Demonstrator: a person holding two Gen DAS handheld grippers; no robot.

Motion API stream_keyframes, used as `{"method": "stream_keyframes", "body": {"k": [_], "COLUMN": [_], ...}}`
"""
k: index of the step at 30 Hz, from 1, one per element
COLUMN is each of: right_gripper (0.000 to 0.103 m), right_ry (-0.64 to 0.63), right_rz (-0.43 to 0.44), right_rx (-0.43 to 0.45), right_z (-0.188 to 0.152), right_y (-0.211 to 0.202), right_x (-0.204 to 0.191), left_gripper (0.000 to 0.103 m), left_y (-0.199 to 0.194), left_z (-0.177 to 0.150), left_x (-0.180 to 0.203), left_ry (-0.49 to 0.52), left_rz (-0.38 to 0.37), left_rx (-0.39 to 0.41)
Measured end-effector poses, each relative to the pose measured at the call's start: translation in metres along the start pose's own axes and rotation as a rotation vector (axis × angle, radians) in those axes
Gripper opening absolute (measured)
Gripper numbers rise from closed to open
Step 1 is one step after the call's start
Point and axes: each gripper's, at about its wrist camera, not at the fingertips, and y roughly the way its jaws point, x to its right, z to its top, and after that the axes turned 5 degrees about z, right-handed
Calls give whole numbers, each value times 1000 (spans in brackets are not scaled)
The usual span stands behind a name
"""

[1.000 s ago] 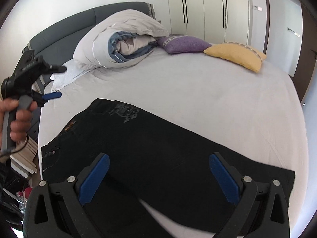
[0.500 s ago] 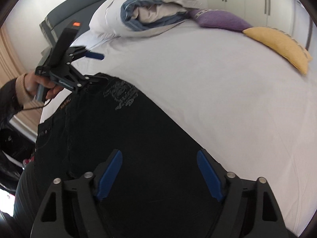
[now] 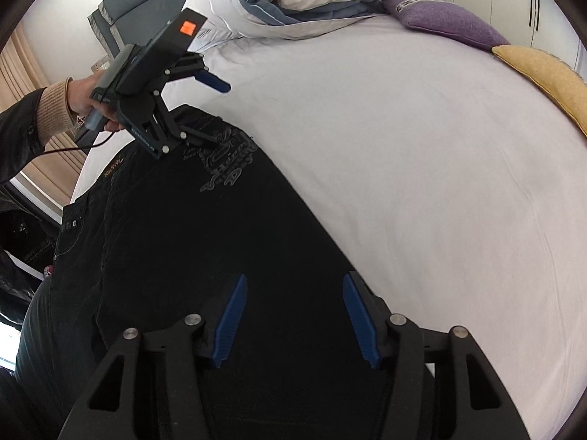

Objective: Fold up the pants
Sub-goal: 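Grasp the jeans waistband with the left gripper while the right gripper grasps the waistband beside it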

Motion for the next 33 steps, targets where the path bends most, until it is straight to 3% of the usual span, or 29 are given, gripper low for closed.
{"method": "stream_keyframes", "body": {"k": [6,12,16,21,33], "right_gripper": [57,55,55,55,55], "right_ry": [-42,-28,-18,-23,-62], "right_rz": [-16,-16,-41,-48,-11], "right_rx": [-24,-33,-46,-39,-77], "right_z": [14,24,29,34,45], "right_y": [17,26,29,25,36], "right_x": [-5,-1,3,3,4], "left_gripper": [96,54,13,8,7], "left_y": [27,33,31,18,-11], "left_z": [13,15,24,30,12], "left_x": [-13,-18,-13,0,-23], "left_ry": [-62,-97,-97,-43,-47], "left_rz": [-51,-187,-217,-116,-49], "left_rx": [-22,-22,-6,55,229]}}
